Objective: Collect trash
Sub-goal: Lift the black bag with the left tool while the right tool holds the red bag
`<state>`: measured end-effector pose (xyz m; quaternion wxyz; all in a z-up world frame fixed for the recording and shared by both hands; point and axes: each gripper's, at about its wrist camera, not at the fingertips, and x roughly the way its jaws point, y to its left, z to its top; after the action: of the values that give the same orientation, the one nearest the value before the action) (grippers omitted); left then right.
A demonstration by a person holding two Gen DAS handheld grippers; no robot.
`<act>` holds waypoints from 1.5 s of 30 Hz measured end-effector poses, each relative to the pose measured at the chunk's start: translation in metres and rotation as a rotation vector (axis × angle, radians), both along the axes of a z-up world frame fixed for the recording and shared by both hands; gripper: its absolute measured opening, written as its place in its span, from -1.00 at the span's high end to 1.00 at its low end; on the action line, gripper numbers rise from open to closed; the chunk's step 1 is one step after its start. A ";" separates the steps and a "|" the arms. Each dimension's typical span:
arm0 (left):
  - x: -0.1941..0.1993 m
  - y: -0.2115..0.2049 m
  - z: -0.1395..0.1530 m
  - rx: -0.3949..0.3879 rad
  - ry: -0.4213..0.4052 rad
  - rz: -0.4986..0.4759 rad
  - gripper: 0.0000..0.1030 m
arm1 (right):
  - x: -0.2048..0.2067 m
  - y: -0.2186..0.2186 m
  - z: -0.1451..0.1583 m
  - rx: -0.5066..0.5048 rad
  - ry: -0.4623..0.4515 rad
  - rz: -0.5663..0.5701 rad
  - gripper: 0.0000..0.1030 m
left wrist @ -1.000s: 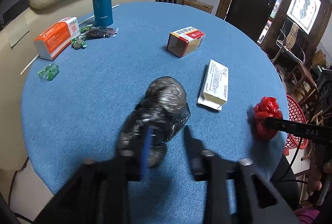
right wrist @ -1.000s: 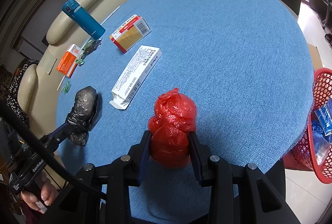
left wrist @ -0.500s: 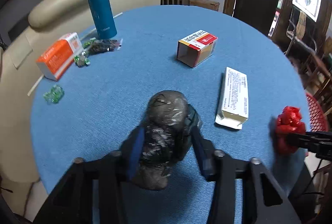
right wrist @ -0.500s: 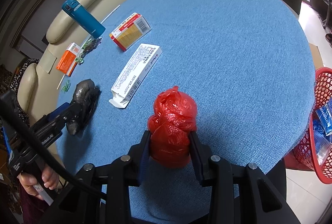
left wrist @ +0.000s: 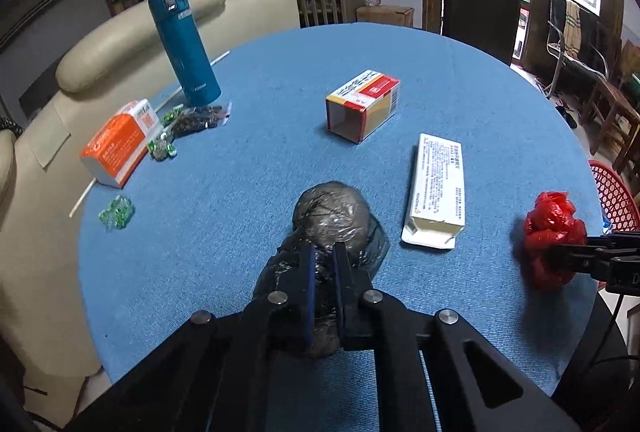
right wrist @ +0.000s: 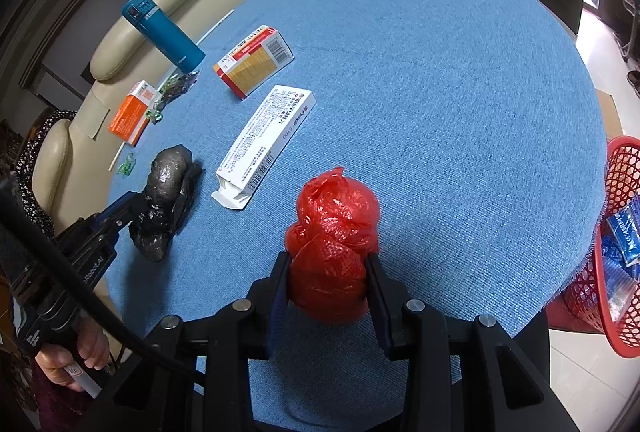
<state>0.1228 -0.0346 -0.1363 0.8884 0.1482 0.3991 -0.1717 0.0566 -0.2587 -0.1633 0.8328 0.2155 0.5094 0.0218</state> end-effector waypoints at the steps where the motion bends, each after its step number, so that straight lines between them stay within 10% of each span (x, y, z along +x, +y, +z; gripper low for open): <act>1: -0.002 -0.001 0.002 -0.001 -0.005 -0.003 0.84 | 0.000 0.000 0.000 0.001 -0.001 0.001 0.23; 30: -0.054 -0.044 0.080 -0.041 -0.151 -0.124 0.84 | -0.022 -0.033 0.023 0.067 -0.085 -0.071 0.23; 45: -0.055 -0.010 0.093 -0.203 -0.086 -0.134 0.84 | -0.042 -0.055 0.029 0.085 -0.125 -0.119 0.23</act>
<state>0.0675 -0.0446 -0.0428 0.9016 0.0914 0.3305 -0.2638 0.0141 -0.3137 -0.1341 0.8530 0.2789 0.4412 0.0076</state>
